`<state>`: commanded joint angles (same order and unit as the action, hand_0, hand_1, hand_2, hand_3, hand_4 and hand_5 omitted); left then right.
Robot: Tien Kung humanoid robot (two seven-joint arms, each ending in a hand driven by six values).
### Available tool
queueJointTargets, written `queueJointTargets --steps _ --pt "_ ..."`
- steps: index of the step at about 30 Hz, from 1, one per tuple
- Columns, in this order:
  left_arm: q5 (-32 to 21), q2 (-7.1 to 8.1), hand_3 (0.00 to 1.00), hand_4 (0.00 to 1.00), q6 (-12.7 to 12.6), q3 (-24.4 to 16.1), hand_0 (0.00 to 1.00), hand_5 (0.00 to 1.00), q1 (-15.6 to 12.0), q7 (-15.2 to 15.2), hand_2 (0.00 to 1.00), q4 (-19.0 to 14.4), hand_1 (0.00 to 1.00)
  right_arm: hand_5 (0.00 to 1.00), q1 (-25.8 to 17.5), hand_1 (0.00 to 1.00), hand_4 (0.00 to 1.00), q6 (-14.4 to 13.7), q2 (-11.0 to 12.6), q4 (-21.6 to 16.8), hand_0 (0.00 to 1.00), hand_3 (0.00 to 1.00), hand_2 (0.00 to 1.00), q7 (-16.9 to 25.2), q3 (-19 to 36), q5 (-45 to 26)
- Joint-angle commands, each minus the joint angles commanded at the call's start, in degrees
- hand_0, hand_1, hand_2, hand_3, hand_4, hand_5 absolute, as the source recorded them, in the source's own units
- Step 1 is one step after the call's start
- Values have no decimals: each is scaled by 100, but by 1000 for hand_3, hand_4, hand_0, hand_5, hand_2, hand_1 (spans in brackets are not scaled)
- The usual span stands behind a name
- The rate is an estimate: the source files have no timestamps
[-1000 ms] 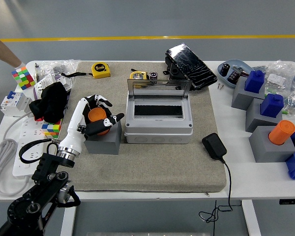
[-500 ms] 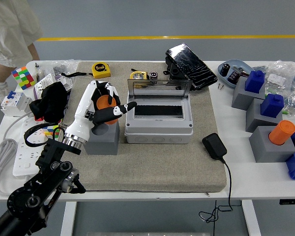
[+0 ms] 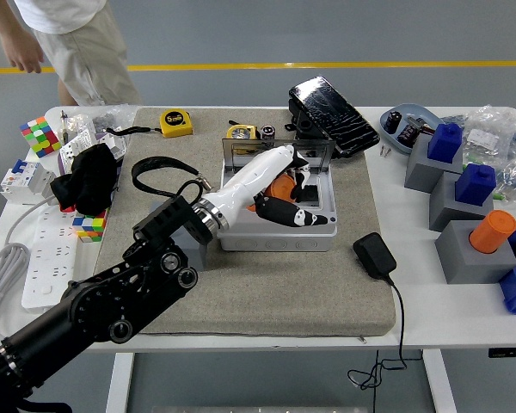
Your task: Fetch the battery,place it into the box,close the lid of the box
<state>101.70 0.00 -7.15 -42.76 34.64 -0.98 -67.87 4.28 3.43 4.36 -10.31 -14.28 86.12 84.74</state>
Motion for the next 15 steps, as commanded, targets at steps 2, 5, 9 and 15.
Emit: queueJointTargets --steps 2,5,9,15 --pt "219 0 150 998 28 65 23 110 146 169 131 111 2 581 -3 647 972 1 2 0 641 575 657 -2 -4 -1" --pt "382 0 150 998 40 188 23 110 377 360 131 316 2 581 -10 647 972 5 2 0 641 575 657 -14 0 26" --pt "537 0 174 998 49 388 37 155 606 479 148 681 10 580 -2 648 971 7 5 0 641 574 657 -9 -44 -1" --pt "433 0 291 998 -76 566 138 288 626 406 211 893 105 580 5 648 971 8 12 0 641 575 657 8 -144 -76"
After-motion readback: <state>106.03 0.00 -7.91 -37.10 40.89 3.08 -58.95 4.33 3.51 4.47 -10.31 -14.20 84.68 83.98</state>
